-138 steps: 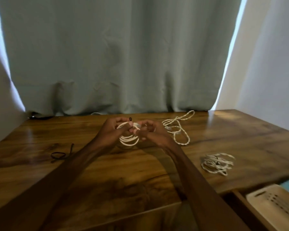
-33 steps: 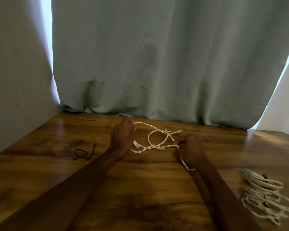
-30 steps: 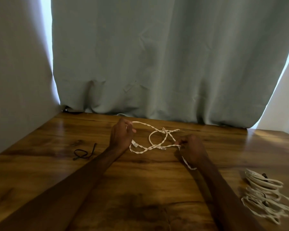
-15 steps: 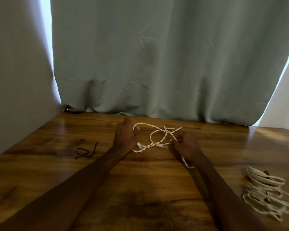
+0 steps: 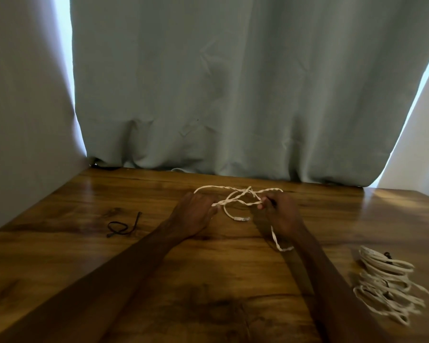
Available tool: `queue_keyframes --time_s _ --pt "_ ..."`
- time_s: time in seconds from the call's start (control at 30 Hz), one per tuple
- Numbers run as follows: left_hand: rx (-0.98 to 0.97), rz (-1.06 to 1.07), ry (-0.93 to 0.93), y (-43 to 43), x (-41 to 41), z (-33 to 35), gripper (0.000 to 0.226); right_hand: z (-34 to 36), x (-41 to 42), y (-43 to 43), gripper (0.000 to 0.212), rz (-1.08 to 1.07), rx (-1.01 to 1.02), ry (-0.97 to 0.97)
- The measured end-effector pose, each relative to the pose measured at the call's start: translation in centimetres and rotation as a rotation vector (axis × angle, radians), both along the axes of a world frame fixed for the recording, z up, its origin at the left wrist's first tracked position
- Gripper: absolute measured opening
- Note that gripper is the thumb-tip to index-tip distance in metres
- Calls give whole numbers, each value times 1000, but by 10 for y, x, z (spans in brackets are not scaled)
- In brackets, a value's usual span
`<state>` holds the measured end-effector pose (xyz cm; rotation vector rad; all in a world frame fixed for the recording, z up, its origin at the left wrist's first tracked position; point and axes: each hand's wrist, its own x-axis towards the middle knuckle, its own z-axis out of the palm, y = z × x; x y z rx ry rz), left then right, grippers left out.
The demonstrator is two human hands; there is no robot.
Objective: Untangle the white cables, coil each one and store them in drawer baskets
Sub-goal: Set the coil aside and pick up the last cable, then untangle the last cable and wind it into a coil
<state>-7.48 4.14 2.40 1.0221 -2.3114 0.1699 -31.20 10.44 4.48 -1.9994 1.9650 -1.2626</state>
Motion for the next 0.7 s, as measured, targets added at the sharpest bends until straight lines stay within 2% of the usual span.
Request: queue_keyframes --time_s 0.13,0.27,0.43,0.57,0.63,0.7 --pt "1 -87 46 4 4 4 19 2 2 -2 26 -45 75 -120" --pt "1 -176 74 -2 8 2 25 1 -1 -3 28 -89 56 -261" --pt "44 -308 224 4 5 8 21 0 7 -1 27 -41 68 -225" --pt "77 -338 371 11 3 15 19 3 14 -1 28 11 73 -622" --pt "-1 -237 385 4 5 15 15 10 12 1 24 12 88 -773" --pt "-36 -102 357 -3 10 11 21 14 8 3 26 66 104 -817"
